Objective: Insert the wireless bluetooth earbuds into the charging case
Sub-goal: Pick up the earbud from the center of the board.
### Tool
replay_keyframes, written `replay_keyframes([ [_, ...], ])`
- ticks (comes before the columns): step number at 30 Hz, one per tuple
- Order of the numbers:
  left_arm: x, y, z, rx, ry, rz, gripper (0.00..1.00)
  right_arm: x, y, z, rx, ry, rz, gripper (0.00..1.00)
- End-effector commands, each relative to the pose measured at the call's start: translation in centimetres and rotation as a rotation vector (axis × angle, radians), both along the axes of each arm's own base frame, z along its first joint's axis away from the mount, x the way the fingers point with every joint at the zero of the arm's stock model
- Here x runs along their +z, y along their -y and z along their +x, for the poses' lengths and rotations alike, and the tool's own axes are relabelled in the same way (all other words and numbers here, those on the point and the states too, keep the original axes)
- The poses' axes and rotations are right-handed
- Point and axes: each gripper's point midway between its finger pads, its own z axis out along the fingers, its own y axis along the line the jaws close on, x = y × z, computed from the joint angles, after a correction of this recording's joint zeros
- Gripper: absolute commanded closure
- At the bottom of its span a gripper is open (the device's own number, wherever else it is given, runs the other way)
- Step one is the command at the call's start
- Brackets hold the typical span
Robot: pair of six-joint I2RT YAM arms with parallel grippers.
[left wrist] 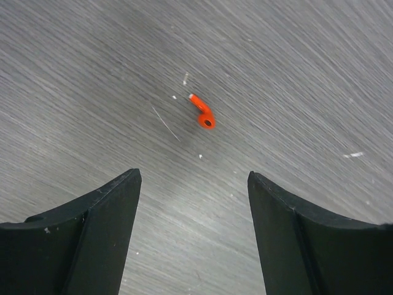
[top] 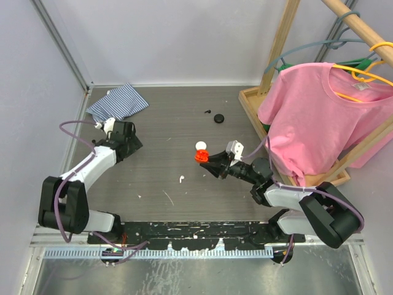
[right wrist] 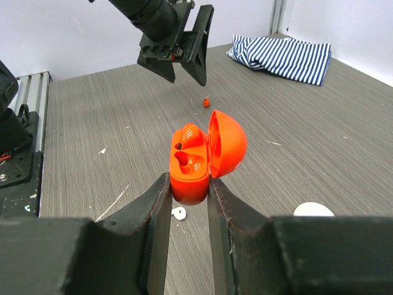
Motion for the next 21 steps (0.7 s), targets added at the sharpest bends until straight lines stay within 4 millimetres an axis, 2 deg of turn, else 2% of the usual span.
replay_keyframes([
  [1, 0.3, -0.7, 2.5, 0.114, 0.06, -0.068, 0.3, 2.3, 0.0, 0.2, -0.013, 0.086, 0.038, 0.99],
  [12, -2.6, -1.2, 4.2, 0.15, 0.012, -0.072, 0.48, 1.8, -0.4, 0.3, -0.004, 0.072, 0.012, 0.99],
  [21, -3.6, -1.2, 5.6, 0.138, -0.003, -0.082, 0.56, 1.2, -1.0, 0.2, 0.023, 0.053, -0.019, 0.99],
])
